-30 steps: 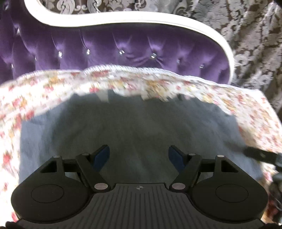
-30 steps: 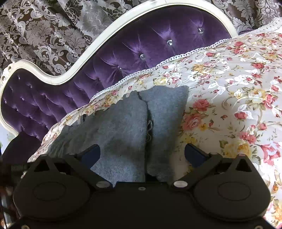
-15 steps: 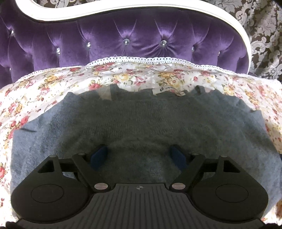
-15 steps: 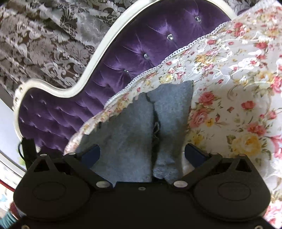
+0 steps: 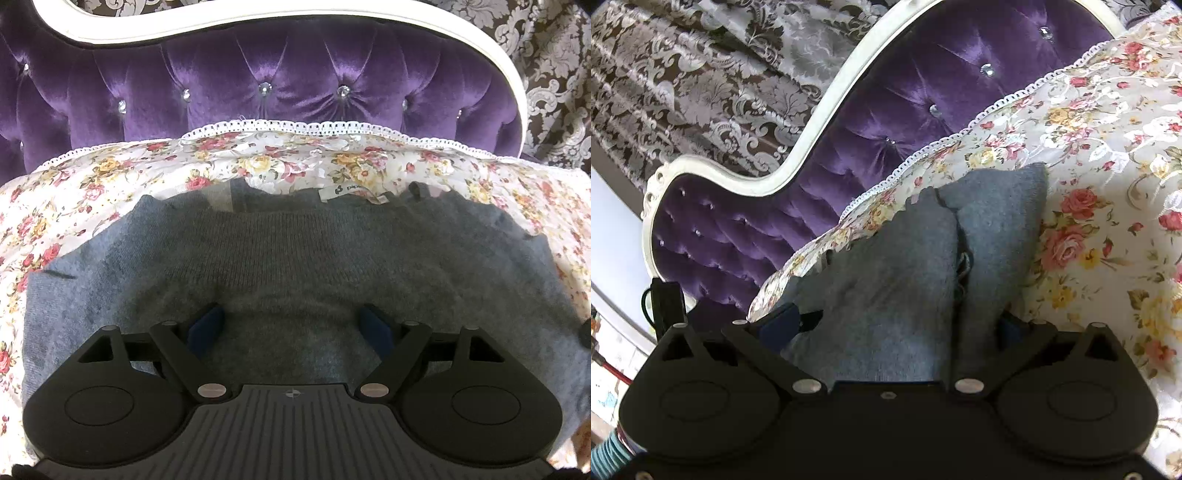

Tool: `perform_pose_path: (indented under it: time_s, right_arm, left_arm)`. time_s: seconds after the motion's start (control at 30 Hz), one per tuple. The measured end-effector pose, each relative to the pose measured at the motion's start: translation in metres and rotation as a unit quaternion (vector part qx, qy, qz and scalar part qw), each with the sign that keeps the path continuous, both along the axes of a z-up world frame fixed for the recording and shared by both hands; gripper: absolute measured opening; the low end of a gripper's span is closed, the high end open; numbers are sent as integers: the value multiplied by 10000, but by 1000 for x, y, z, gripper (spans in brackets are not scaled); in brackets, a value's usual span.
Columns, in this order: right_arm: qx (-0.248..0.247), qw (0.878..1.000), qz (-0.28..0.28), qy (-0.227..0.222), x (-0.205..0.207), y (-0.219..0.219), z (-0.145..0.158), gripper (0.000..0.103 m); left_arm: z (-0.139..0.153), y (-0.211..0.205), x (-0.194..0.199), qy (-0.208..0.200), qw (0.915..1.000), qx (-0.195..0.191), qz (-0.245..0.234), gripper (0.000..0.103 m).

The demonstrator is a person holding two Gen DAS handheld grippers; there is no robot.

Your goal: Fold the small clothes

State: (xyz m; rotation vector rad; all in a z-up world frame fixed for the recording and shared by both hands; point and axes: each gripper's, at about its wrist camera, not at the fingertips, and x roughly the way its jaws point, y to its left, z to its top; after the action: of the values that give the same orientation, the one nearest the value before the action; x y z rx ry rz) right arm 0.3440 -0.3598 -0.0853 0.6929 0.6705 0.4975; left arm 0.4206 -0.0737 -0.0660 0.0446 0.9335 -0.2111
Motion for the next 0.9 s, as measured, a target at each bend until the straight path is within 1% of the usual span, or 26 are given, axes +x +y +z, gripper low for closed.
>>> perform_pose_path:
  time_s: [0.03, 0.07, 0.1, 0.13, 0.17, 0.2, 0.27, 0.3, 0.33, 0.4, 0.47, 0.5, 0.6, 0.67, 0.8, 0.83, 0.9]
  right_arm:
    - [-72, 10000, 12, 20, 0, 1, 1, 99]
    - [-117, 9999, 27, 57, 0, 2, 1, 89]
    - [-95, 9999, 55, 109, 0, 2, 0, 82]
    - [-34, 9998, 70, 175, -1, 1, -3, 69]
    - [27, 9998, 45, 209, -1, 0, -5, 63]
    - [36, 9998, 5, 214, -2, -1, -7, 60]
    - [43, 9996, -44, 273, -3, -2, -10, 47]
    - [94, 9995, -64, 304, -3, -4, -12, 44]
    - [155, 9993, -102, 315, -3, -5, -13, 43]
    - [177, 9992, -162, 332, -4, -6, -12, 42]
    - [62, 9993, -202, 317, -6, -3, -10, 42]
    - [-5, 9993, -226, 310, -7, -1, -8, 42]
    - [-207, 9990, -289, 263, -10, 4, -4, 42]
    - [-365, 9986, -323, 227, -11, 6, -2, 42]
    - [-333, 9980, -431, 306, -13, 6, -4, 42]
    - [-310, 9979, -457, 343, -12, 6, -4, 42]
    - [-331, 9973, -505, 416, -10, 7, -2, 42]
  left_arm:
    - [3, 1, -2, -1, 10000, -31, 8, 78]
    - [7, 3, -5, -19, 10000, -85, 21, 77]
    - [10, 4, -10, -42, 9999, -162, 28, 77]
    - [14, 6, -18, -74, 9996, -272, -3, 77]
    - [16, 6, -25, -96, 9994, -331, -36, 77]
    - [18, 6, -35, -139, 9992, -369, -73, 77]
    - [20, 6, -56, -232, 9988, -394, -186, 77]
    - [19, 5, -63, -254, 9986, -405, -224, 77]
    - [16, 5, -71, -259, 9985, -424, -235, 77]
    - [6, 5, -74, -152, 9987, -407, -261, 77]
    - [1, 2, -79, -345, 9982, -185, -445, 77]
    - [2, 1, -79, -367, 9980, -131, -506, 77]
    - [11, 13, -79, -301, 9979, -446, -350, 76]
    - [22, 27, -83, -428, 9971, -568, -251, 77]
    - [41, 56, -97, -896, 9956, -255, -72, 78]
    - [44, 65, -101, -940, 9954, -201, -4, 78]
    - [44, 83, -106, -900, 9957, -159, 129, 78]
